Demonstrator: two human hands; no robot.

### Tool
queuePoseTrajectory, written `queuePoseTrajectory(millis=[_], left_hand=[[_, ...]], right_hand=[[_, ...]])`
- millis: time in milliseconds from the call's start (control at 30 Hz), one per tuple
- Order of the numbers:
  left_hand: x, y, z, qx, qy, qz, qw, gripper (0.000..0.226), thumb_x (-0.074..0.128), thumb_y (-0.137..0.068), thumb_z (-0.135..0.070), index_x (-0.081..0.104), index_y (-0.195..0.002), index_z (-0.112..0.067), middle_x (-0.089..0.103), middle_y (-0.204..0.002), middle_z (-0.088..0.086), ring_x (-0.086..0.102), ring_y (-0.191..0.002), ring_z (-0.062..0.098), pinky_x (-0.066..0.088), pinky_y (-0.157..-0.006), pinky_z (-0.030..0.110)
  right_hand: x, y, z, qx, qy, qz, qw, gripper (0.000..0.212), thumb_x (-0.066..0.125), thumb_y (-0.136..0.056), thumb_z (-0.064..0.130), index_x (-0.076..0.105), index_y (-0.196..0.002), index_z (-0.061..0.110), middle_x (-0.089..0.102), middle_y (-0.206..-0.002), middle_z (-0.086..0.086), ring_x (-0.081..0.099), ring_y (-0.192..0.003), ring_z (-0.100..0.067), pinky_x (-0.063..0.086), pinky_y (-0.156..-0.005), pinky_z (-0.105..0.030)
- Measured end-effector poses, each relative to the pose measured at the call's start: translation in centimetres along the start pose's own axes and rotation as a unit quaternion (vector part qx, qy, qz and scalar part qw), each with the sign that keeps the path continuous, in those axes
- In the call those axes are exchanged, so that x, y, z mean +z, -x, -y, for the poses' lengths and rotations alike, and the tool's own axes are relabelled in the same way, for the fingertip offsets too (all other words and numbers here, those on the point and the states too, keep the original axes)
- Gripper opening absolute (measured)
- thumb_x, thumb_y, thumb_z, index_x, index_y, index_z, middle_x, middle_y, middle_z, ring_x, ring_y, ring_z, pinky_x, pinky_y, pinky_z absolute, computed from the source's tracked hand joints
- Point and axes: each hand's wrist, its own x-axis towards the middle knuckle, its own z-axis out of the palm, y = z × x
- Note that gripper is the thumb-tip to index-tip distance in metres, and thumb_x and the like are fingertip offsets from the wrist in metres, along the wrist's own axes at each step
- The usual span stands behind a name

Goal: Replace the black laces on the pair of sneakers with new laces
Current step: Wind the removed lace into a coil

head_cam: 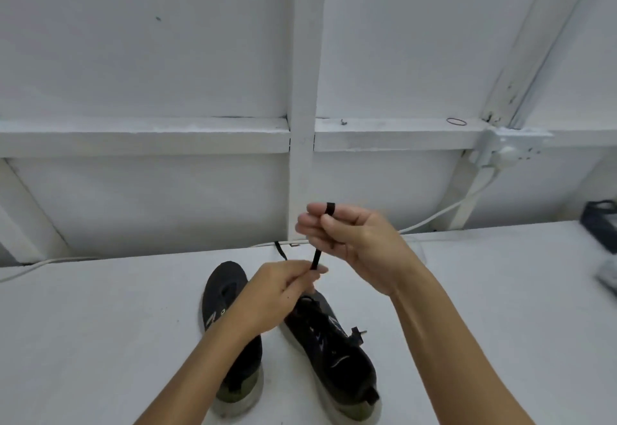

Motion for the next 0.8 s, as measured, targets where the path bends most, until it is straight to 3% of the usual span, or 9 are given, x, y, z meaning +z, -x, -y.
queuePoseTrajectory(millis=[67,167,233,300,367,433,567,667,800], left_hand=[[0.1,1.3,-1.3,0.013,-0.022,0.044,0.999,0.023,0.05,-0.104,-0.03,0.067,-0.096,-0.043,0.067,-0.081,-0.021,0.063,-0.084,0.001,0.048,-0.079,0.019],[-1.3,2.6,-3.6,0.031,-0.065,0.1,0.992,0.026,0.047,-0.104,-0.034,0.065,-0.085,-0.031,0.065,-0.075,-0.011,0.058,-0.074,0.007,0.046,-0.069,0.022],[-3.9,2.4,-4.8,0.019,-0.037,0.063,0.997,0.026,0.049,-0.102,-0.036,0.064,-0.083,-0.029,0.06,-0.064,-0.007,0.052,-0.06,0.008,0.04,-0.058,0.02],[-7.0,1.5,-5.0,0.008,-0.005,-0.01,1.0,0.025,0.053,-0.101,-0.034,0.066,-0.08,-0.033,0.052,-0.056,-0.006,0.044,-0.052,0.006,0.036,-0.053,0.021],[-9.3,0.1,-4.5,0.017,0.0,-0.047,0.999,0.022,0.056,-0.099,-0.036,0.066,-0.079,-0.041,0.051,-0.06,-0.002,0.048,-0.057,0.017,0.04,-0.058,0.027],[-9.5,-0.9,-4.1,0.018,0.025,-0.057,0.998,0.017,0.06,-0.094,-0.048,0.066,-0.079,-0.045,0.056,-0.066,-0.001,0.058,-0.069,0.024,0.047,-0.068,0.03],[-5.7,-0.7,-2.7,-0.008,0.069,-0.034,0.997,0.02,0.054,-0.092,-0.054,0.067,-0.085,-0.041,0.064,-0.074,-0.011,0.061,-0.073,0.012,0.051,-0.075,0.035],[-3.1,1.7,-2.5,0.016,-0.045,0.022,0.999,0.025,0.046,-0.101,-0.047,0.06,-0.085,-0.034,0.06,-0.07,-0.009,0.054,-0.064,0.006,0.048,-0.07,0.04],[-4.9,2.2,-5.1,0.068,-0.113,0.046,0.99,0.026,0.048,-0.099,-0.043,0.061,-0.084,-0.027,0.057,-0.069,-0.009,0.051,-0.064,0.008,0.044,-0.064,0.027]], right_hand=[[-0.7,-1.0,0.6,-0.104,0.121,-0.058,0.985,0.024,0.054,-0.1,-0.002,0.072,-0.109,0.011,0.078,-0.106,-0.002,0.072,-0.108,-0.014,0.056,-0.095,-0.026],[-2.6,-2.0,0.3,-0.253,0.503,-0.091,0.821,0.023,0.058,-0.099,0.001,0.076,-0.111,0.01,0.075,-0.112,0.008,0.068,-0.109,-0.004,0.052,-0.096,-0.02],[-3.5,-1.9,-0.6,-0.199,0.618,-0.02,0.76,0.023,0.055,-0.101,0.008,0.075,-0.111,0.013,0.077,-0.107,0.003,0.068,-0.097,-0.008,0.052,-0.084,-0.023],[-3.2,-0.9,-1.4,-0.084,0.594,0.055,0.798,0.024,0.049,-0.105,0.013,0.073,-0.108,0.012,0.076,-0.096,-0.002,0.065,-0.082,-0.006,0.051,-0.078,-0.027],[-1.7,0.5,-1.7,0.041,0.415,0.156,0.895,0.029,0.041,-0.108,0.013,0.069,-0.109,0.005,0.076,-0.099,-0.01,0.068,-0.09,-0.012,0.054,-0.087,-0.029],[0.2,1.7,-1.2,0.105,0.189,0.258,0.942,0.031,0.038,-0.107,0.015,0.066,-0.108,0.002,0.074,-0.097,-0.016,0.07,-0.092,-0.024,0.055,-0.087,-0.03],[1.7,1.2,0.4,0.023,-0.108,0.232,0.967,0.032,0.049,-0.096,0.023,0.076,-0.105,0.009,0.075,-0.102,-0.015,0.073,-0.1,-0.031,0.058,-0.087,-0.034],[-0.1,-0.4,1.1,-0.097,-0.051,0.092,0.99,0.037,0.047,-0.095,0.028,0.074,-0.109,0.006,0.075,-0.11,-0.017,0.069,-0.112,-0.032,0.056,-0.094,-0.036],[-2.4,-0.9,-0.6,-0.059,0.324,0.043,0.943,0.069,0.029,-0.097,0.063,0.073,-0.108,0.01,0.077,-0.106,-0.008,0.071,-0.105,-0.023,0.051,-0.102,-0.044]])
